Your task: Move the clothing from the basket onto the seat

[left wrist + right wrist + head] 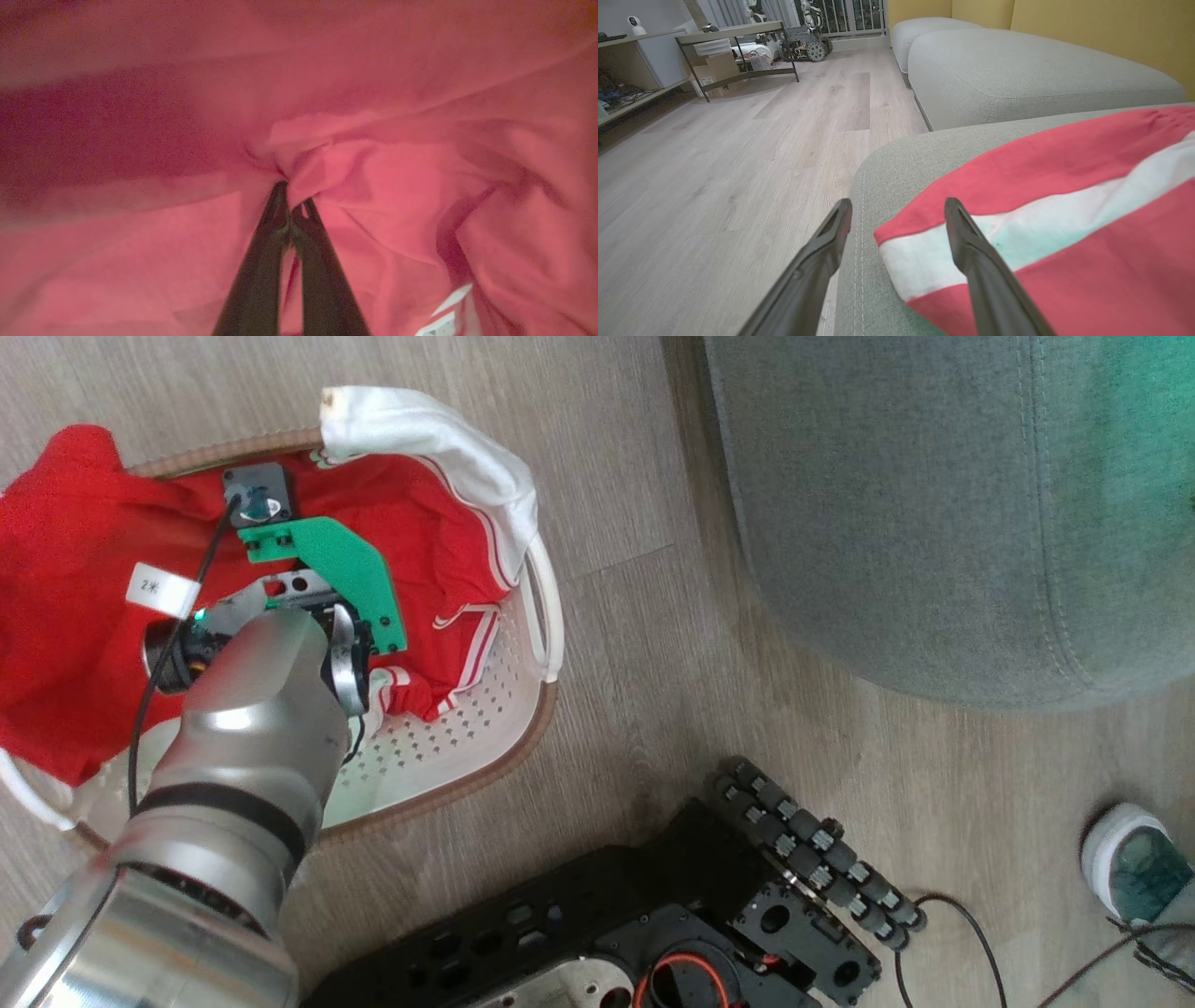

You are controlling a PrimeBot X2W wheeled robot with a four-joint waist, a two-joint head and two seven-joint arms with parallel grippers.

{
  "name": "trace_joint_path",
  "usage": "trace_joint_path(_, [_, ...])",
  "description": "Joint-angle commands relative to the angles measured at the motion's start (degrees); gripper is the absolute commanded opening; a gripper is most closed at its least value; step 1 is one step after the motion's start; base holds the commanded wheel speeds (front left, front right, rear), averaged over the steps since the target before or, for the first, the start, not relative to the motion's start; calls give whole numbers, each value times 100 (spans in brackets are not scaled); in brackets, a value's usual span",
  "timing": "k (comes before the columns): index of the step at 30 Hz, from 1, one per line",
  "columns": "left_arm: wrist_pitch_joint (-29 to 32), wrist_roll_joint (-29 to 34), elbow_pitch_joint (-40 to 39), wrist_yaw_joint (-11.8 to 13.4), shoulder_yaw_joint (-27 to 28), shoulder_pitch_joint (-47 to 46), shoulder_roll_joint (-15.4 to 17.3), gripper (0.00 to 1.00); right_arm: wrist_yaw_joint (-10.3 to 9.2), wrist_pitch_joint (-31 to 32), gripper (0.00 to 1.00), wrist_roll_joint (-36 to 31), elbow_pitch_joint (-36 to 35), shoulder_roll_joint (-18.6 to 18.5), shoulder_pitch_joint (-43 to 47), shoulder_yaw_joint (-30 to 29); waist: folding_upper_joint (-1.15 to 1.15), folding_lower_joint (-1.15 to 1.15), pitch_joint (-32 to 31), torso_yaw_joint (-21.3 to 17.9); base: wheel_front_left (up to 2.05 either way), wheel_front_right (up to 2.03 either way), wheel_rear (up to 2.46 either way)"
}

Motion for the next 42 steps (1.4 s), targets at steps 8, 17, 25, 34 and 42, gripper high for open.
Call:
trace_joint_path(8, [-370,-34,-39,-202,-2,212,-18,0,-1,-36,100,19,-118,-107,188,5,0,0,-289,155,0,0,0])
trace_joint_path(17, [-879,-56,-172,-609,-266,677,-54,0,-1,-36,100,-46,-83,-150,380,-9,0,0,-1135,372,0,0,0])
trace_joint_path(25, [-1311,-258,-676,-786,-658,1210,-57,0,-1,-36,100,-168,-1,-243,689,3,0,0,-2123,680,0,0,0])
trace_joint_path(34, [-1622,-299,-1259,-852,-1088,1701,-57,0,-1,-36,100,-365,111,-289,1172,129,0,0,-3256,1099,0,0,0])
trace_joint_path(42, [-1636,463,-2345,-658,-525,2007,66,0,-1,-36,100,-558,235,-181,1588,191,0,0,-4084,1391,0,0,0])
